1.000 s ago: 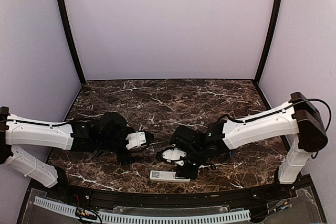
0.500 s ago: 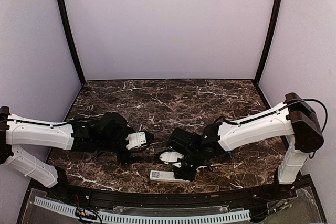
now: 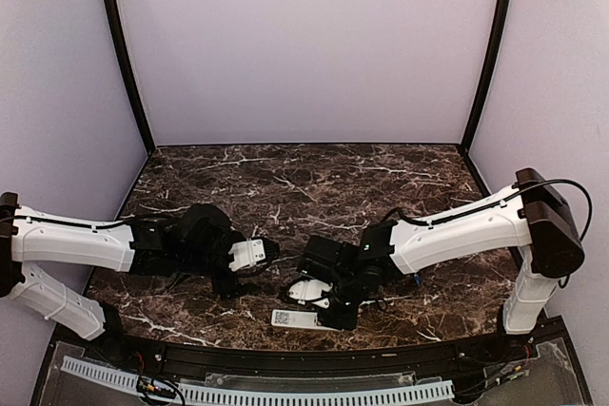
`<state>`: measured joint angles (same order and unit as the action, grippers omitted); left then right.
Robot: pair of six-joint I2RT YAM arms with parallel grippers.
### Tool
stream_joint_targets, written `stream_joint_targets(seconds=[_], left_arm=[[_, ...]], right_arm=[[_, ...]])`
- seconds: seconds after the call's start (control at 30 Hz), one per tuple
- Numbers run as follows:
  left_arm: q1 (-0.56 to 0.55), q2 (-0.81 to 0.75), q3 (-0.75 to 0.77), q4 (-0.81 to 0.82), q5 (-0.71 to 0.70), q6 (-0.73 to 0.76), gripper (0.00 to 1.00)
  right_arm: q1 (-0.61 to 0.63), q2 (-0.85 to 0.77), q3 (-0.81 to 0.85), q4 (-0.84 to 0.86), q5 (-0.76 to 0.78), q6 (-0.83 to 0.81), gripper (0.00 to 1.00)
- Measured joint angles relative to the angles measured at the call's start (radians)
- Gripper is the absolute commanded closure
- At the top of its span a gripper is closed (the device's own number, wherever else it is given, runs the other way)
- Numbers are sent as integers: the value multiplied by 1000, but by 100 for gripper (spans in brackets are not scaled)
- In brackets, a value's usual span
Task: Load the batteries into the remote control
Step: Pick up the remote control without the battery cover from the center of the board.
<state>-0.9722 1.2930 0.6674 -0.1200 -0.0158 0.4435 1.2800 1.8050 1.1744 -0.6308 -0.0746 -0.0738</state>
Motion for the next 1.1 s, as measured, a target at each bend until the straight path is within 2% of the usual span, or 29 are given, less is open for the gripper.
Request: stream_joint_targets(seconds=[0.43,0.87,1.1], left_arm=[[0,2,2,0,3,0,17],[0,7,3,0,32,-1,17],[0,10,4,0,34,-1,17]], right_arm=[[7,49,43,-52,-2,-30,81],[7,60,60,-60,5,-60,99],[-5,56,63,-66,-8,-51,100]])
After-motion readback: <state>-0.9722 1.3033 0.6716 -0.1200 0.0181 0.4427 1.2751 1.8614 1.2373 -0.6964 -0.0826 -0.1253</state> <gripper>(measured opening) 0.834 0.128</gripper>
